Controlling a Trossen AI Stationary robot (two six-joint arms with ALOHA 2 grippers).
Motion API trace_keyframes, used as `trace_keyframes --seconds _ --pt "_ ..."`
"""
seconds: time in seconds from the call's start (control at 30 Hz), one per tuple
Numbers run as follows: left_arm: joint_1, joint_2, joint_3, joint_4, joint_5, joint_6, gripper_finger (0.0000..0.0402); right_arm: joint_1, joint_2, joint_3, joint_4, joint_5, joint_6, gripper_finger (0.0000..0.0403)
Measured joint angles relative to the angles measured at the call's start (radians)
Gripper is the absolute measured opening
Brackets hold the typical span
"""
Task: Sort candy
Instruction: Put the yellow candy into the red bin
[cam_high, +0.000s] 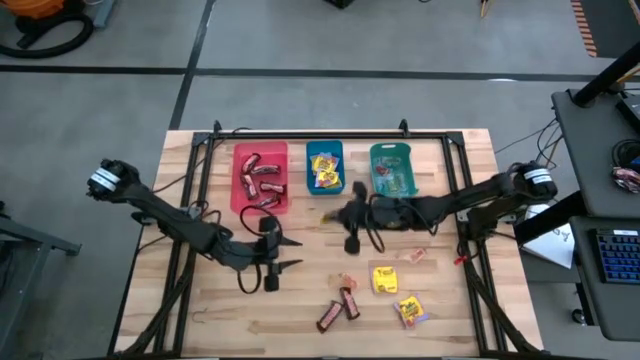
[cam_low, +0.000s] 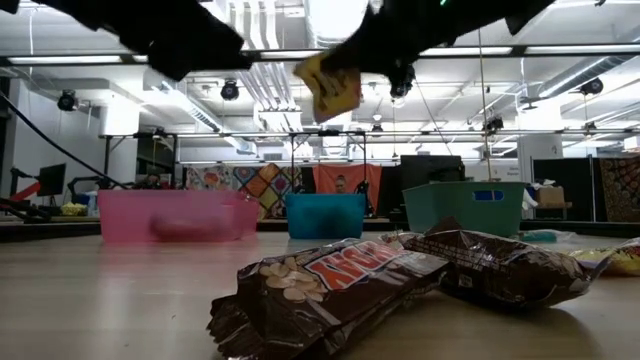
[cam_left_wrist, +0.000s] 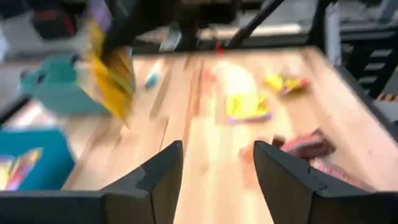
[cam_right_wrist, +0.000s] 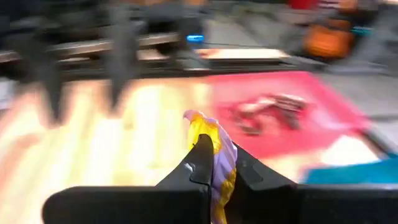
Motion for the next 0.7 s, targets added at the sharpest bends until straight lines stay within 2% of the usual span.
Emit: trace_keyframes --seconds 0.1,0.37,0.47,0.6,0.7 --pt "0.000 -0.043 0.000 -0.127 -0.005 -0.106 0.0182 -0.072 -0.011 0.000 -0.022 0.087 0.033 0.0009" --pt "0.000 -0.102 -0.001 -0.325 -0.095 -0.277 0.0183 -0.315 0.064 0.001 0.065 0.093 0.138 0.0009" --pt "0.000 -0.105 -0.001 -0.337 -0.101 -0.283 0.0183 -0.387 0.112 0.000 0.137 0.075 0.158 0.0009" --pt "0.000 -0.100 -0.001 -0.339 -0.101 -0.283 0.0183 -0.456 0.193 0.003 0.249 -0.017 0.201 0.0009" --pt "0.000 -0.089 -0.001 -0.339 -0.105 -0.283 0.0183 -0.482 0.252 0.044 0.246 -0.041 0.204 0.0009"
